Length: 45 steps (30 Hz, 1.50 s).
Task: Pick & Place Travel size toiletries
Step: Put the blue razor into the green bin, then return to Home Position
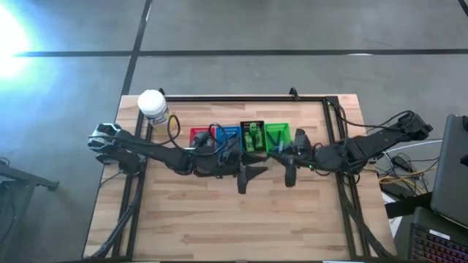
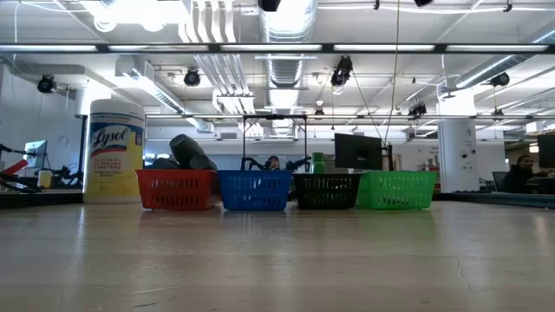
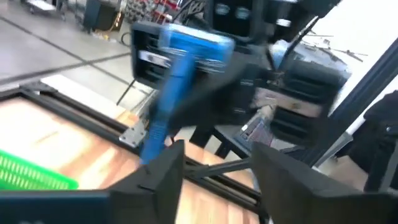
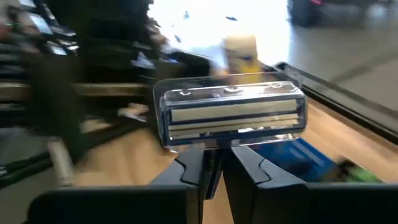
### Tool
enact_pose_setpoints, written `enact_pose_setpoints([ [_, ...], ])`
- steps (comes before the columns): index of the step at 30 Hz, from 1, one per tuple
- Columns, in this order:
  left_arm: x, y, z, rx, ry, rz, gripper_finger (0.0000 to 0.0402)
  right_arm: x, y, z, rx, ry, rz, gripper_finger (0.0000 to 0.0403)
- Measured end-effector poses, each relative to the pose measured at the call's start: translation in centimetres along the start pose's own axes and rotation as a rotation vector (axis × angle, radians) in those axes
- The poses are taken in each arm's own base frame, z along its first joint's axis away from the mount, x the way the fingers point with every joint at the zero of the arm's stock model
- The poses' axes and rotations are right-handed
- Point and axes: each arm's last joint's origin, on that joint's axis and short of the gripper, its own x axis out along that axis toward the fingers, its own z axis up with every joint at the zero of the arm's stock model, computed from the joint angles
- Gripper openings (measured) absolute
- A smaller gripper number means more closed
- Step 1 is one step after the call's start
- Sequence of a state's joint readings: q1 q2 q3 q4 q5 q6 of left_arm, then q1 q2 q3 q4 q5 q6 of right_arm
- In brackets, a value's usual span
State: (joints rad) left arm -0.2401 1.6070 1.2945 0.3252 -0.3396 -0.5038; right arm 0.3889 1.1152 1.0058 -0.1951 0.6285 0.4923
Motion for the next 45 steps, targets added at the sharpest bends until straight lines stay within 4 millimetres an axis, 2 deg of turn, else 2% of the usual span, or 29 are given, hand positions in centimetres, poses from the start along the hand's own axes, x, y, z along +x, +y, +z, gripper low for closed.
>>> enact_pose_setpoints([
  [3, -0.2, -0.1, -0.7, 0.003, 0.051, 0.031, 0.0226, 0.7, -1.7, -0.4, 0.063, 0.063, -0.108, 0.0032],
  [7, -0.8, 0.3, -2.4, 0.020, 0.157, 0.169, 0.0256, 2.1, -5.3, -1.0, 0.169, 0.217, -0.270, 0.0033],
  [12, -1.8, 1.0, -4.4, 0.052, 0.285, 0.326, 0.0261, 5.0, -10.0, -1.3, 0.235, 0.377, -0.400, 0.0033],
  [17, -2.2, 1.5, -5.0, 0.092, 0.355, 0.377, 0.0257, 8.3, -14.8, -2.6, 0.305, 0.546, -0.474, 0.0034],
  [21, -2.2, 2.0, -5.0, 0.111, 0.382, 0.399, 0.0257, 10.2, -17.5, -4.1, 0.362, 0.675, -0.494, 0.0037],
  [25, -1.8, 3.1, -4.5, 0.121, 0.426, 0.369, 0.0257, 11.5, -19.1, -5.5, 0.425, 0.763, -0.497, 0.0046],
  [31, -0.8, 6.2, -2.9, 0.119, 0.489, 0.331, 0.0257, 12.5, -20.7, -6.9, 0.527, 0.819, -0.545, 0.0057],
  [37, -0.4, 7.9, -2.1, 0.088, 0.534, 0.290, 0.0257, 11.9, -21.1, -6.9, 0.619, 0.837, -0.597, 0.0078],
  [45, -0.4, 8.2, -1.9, 0.141, 0.540, 0.281, 0.0257, 10.8, -20.9, -6.5, 0.562, 0.829, -0.686, 0.0137],
])
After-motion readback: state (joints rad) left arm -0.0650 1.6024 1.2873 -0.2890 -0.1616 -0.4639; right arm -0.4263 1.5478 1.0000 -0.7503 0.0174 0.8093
